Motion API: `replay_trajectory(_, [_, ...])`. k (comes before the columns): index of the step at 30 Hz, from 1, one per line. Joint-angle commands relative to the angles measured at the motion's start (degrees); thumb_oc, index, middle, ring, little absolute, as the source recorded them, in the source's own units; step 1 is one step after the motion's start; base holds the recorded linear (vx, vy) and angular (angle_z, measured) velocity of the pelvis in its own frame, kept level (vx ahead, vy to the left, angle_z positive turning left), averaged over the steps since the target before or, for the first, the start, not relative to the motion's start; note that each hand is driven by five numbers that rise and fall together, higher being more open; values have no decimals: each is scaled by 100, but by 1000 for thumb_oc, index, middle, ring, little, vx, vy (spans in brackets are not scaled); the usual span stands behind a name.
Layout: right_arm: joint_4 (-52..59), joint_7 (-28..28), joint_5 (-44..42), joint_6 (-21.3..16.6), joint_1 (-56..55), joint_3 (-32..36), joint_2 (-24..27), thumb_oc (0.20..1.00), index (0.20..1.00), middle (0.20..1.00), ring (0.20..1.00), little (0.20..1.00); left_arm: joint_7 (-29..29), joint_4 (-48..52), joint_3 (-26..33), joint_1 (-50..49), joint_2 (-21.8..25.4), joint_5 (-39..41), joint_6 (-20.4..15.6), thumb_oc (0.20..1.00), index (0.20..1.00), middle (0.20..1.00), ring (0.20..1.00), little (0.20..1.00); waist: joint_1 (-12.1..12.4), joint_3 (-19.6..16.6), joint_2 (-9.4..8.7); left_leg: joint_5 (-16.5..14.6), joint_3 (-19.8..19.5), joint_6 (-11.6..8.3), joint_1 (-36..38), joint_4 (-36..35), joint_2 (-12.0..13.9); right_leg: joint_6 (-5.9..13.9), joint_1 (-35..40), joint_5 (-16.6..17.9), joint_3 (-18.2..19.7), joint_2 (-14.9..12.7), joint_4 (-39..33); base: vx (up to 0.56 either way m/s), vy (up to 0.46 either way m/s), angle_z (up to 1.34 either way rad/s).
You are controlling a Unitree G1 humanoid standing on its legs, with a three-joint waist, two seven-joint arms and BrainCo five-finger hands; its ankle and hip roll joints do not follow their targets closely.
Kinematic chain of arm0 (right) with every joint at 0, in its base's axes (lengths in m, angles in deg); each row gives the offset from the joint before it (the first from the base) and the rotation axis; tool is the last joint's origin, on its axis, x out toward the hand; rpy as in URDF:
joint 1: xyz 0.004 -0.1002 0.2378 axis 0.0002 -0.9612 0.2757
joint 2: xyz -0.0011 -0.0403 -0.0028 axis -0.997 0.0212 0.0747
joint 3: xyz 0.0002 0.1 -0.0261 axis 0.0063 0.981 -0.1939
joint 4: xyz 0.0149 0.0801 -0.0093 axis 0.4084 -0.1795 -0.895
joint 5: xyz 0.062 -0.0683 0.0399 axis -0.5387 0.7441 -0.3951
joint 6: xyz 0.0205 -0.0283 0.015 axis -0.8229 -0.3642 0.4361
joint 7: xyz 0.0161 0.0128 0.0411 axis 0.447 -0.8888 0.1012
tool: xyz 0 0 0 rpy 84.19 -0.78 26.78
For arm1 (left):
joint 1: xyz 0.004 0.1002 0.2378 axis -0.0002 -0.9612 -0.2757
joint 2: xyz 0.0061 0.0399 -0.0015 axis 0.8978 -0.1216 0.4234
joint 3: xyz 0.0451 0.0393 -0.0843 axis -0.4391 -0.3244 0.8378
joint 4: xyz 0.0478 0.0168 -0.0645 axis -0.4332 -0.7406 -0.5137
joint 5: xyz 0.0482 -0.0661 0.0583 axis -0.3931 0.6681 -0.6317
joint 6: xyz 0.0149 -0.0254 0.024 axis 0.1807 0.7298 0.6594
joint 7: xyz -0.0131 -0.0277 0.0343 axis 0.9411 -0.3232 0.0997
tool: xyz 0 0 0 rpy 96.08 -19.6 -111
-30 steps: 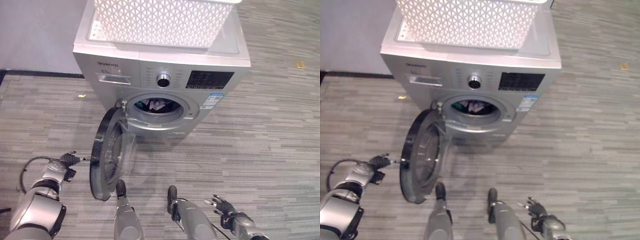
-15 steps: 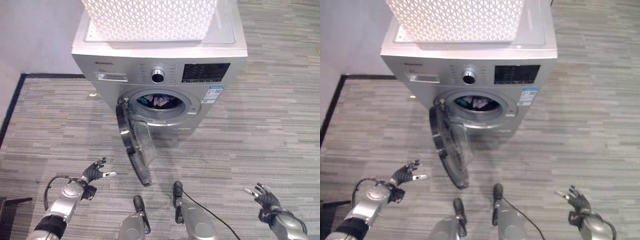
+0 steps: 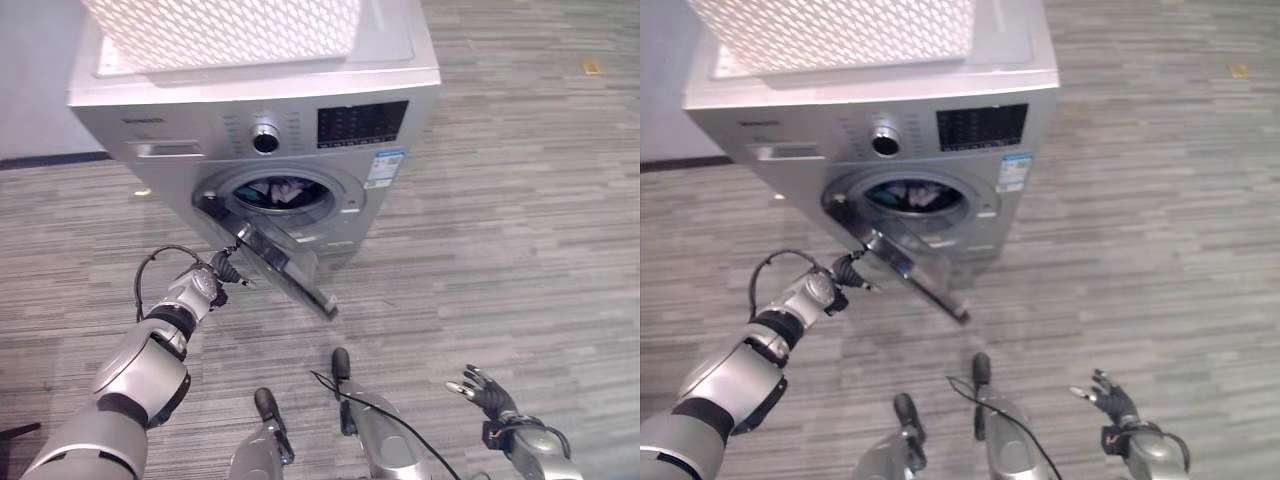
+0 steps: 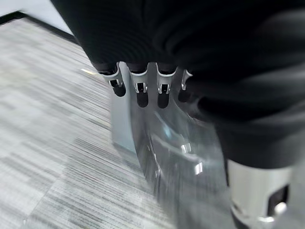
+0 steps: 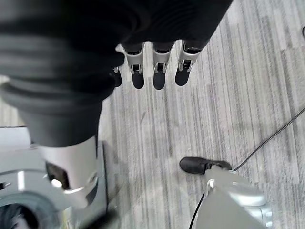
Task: Grab the laundry basket,head to the washer,open it,put in the laundry and shut it.
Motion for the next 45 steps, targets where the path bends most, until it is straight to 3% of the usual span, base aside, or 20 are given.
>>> replay_trajectory(1, [101, -27, -379, -272, -28, 209, 393, 1000, 1000, 1000, 1000, 1000, 34, -217, -84, 520, -176, -598, -289, 1000, 1000, 1000, 1000, 1000, 160, -112, -40, 33, -1080, 178, -739, 464, 164, 547, 379, -783, 285, -71, 234, 89, 50, -81])
replay_trajectory(2, [138, -32, -433, -293, -21, 205, 378, 1000, 1000, 1000, 1000, 1000, 27, -263, -106, 568, -99, -668, -299, 1000, 1000, 1000, 1000, 1000, 155, -98, -94, 89, -1216, 178, -682, 118, 187, 562, 437, -806, 401, -28, 238, 40, 102, -83])
replay_trajectory(3, [129, -51, -442, -324, 7, 193, 362, 1000, 1000, 1000, 1000, 1000, -51, -301, -115, 611, 27, -754, -311, 1000, 1000, 1000, 1000, 1000, 148, -73, -153, 481, -1287, 163, -772, -237, 239, 557, 420, -717, 499, -4, 228, 31, 135, -59])
replay_trajectory(4, [59, -88, -425, -385, 53, 159, 368, 1000, 1000, 1000, 1000, 1000, -117, -306, -155, 663, 136, -782, -327, 1000, 1000, 1000, 1000, 1000, 186, -21, -175, 659, -1304, 144, -813, -436, 322, 561, 454, -719, 605, 19, 255, 13, 177, -34])
replay_trajectory(5, [47, -89, -434, -377, 66, 124, 371, 1000, 1000, 1000, 1000, 1000, -153, -287, -144, 691, 238, -793, -356, 1000, 1000, 1000, 1000, 1000, 207, 5, -208, 713, -1293, 106, -739, -602, 416, 576, 450, -738, 769, 53, 325, 93, 204, -48])
replay_trajectory(7, [-19, -39, -403, -390, -29, 81, 315, 1000, 1000, 1000, 1000, 1000, -381, -320, 81, 645, 416, -815, -365, 1000, 1000, 1000, 1000, 1000, 202, -79, -215, 593, -1293, 81, -460, -820, 432, 650, 478, -739, 999, 85, 302, 127, 222, -97])
replay_trajectory(10, [-68, -60, -337, -422, -135, 94, 313, 1000, 1000, 1000, 1000, 1000, -866, -298, 477, 863, 568, -407, -392, 1000, 1000, 1000, 1000, 1000, 68, -136, -192, 596, -941, 41, -388, -910, 391, 721, 288, -672, 1137, -10, 360, 61, 266, -85])
replay_trajectory(13, [-141, -136, -356, -560, -23, -210, 199, 1000, 1000, 1000, 1000, 1000, -1743, -7, 815, 1709, 845, 281, -537, 1000, 1000, 1000, 1000, 1000, -27, -85, -287, 583, -714, 52, -466, -1034, 246, 871, -40, -461, 1196, -181, 287, -15, 229, -22])
replay_trajectory(20, [-267, -264, -559, -597, 345, -535, -67, 1000, 1000, 1000, 1000, 1000, -1993, 325, 956, 2276, 1030, 1495, -908, 1000, 1000, 1000, 1000, 1000, -9, 39, -334, 534, -661, 157, -692, -1058, -3, 1049, -249, -185, 1184, -446, -4, -27, 125, -9])
replay_trajectory(24, [-369, -318, -668, -660, 344, -490, -232, 1000, 1000, 1000, 1000, 1000, -1957, 1471, 1447, 1465, 923, 2269, -1259, 1000, 1000, 1000, 1000, 1000, 155, 103, -184, 461, -793, 225, -783, -962, -173, 1060, -239, -193, 1071, -596, -9, -22, 54, 8])
replay_trajectory(25, [-423, -275, -621, -663, 266, -394, -423, 1000, 1000, 1000, 1000, 1000, -1603, 2753, 2115, -477, 536, 3072, -1718, 1000, 1000, 1000, 1000, 1000, 358, 56, -44, 335, -850, 277, -687, -887, -279, 1018, -131, -242, 1044, -649, 36, 56, 34, 14])
replay_trajectory(26, [-461, -222, -472, -603, 173, -240, -530, 1000, 1000, 1000, 1000, 1000, -1138, 3310, 2627, -1921, 74, 3921, -1941, 1000, 1000, 1000, 1000, 1000, 497, -92, 73, 236, -852, 314, -534, -879, -321, 987, 13, -276, 1048, -668, 42, 55, 33, 18])
replay_trajectory(27, [-460, -222, -472, -603, 172, -242, -530, 1000, 1000, 1000, 1000, 1000, -1139, 3313, 2629, -1925, 74, 3920, -1939, 1000, 1000, 1000, 1000, 1000, 492, -108, 74, 246, -853, 314, -550, -886, -322, 987, -3, -269, 1047, -669, 38, 97, -10, 3])
replay_trajectory(31, [-870, -73, -97, -577, -47, 138, -654, 1000, 1000, 1000, 1000, 1000, -344, 3790, 3130, -4004, -515, 4593, -2103, 1000, 1000, 1000, 1000, 1000, 772, -451, 244, 151, -914, 358, -97, -985, -382, 941, 437, -350, 1001, -675, -52, 116, -59, 12])
replay_trajectory(33, [-1038, -48, -22, -567, -73, 222, -678, 1000, 1000, 1000, 1000, 1000, -226, 3732, 3211, -4322, -607, 4670, -2047, 1000, 1000, 1000, 1000, 1000, 819, -551, 288, 163, -945, 369, -10, -1036, -401, 936, 530, -357, 972, -677, -104, 85, -98, 31])
replay_trajectory(35, [-1677, -27, 341, -559, -251, 485, -750, 1000, 1000, 1000, 1000, 1000, 145, 3169, 3439, -5382, -708, 4417, -1891, 1000, 1000, 1000, 1000, 1000, 1066, -802, 428, 260, -1146, 370, 358, -1284, -413, 895, 1008, -432, 745, -670, -331, 61, -250, 36])
replay_trajectory(37, [-2244, -138, 574, -551, -287, 629, -803, 1000, 1000, 1000, 1000, 1000, 110, 2568, 3612, -5843, -890, 4095, -1816, 1000, 1000, 1000, 1000, 1000, 1243, -939, 532, 444, -1400, 307, 416, -1401, -379, 824, 1277, -508, 495, -607, -484, -31, -292, 71])
replay_trajectory(39, [-2375, -197, 639, -547, -292, 651, -819, 1000, 1000, 1000, 1000, 1000, 104, 2365, 3635, -5919, -923, 3978, -1792, 1000, 1000, 1000, 1000, 1000, 1292, -967, 563, 498, -1473, 291, 416, -1427, -370, 800, 1362, -531, 419, -576, -550, -60, -191, 68])
replay_trajectory(41, [-3064, -395, 995, -499, -142, 551, -896, 1000, 1000, 1000, 1000, 1000, -139, 1109, 3730, -5849, -1145, 3366, -1736, 1000, 1000, 1000, 1000, 1000, 1465, -1086, 643, 700, -1677, 195, 458, -1605, -305, 731, 1642, -657, 113, -479, -751, -85, -221, 51])
replay_trajectory(45, [-3471, -538, 1191, -413, 8, 480, -934, 1000, 1000, 1000, 1000, 1000, -279, 275, 3785, -5742, -1274, 3022, -1627, 1000, 1000, 1000, 1000, 1000, 1544, -1145, 637, 763, -1864, 148, 362, -1451, -321, 663, 1821, -722, -37, -442, -805, -71, -94, 47])
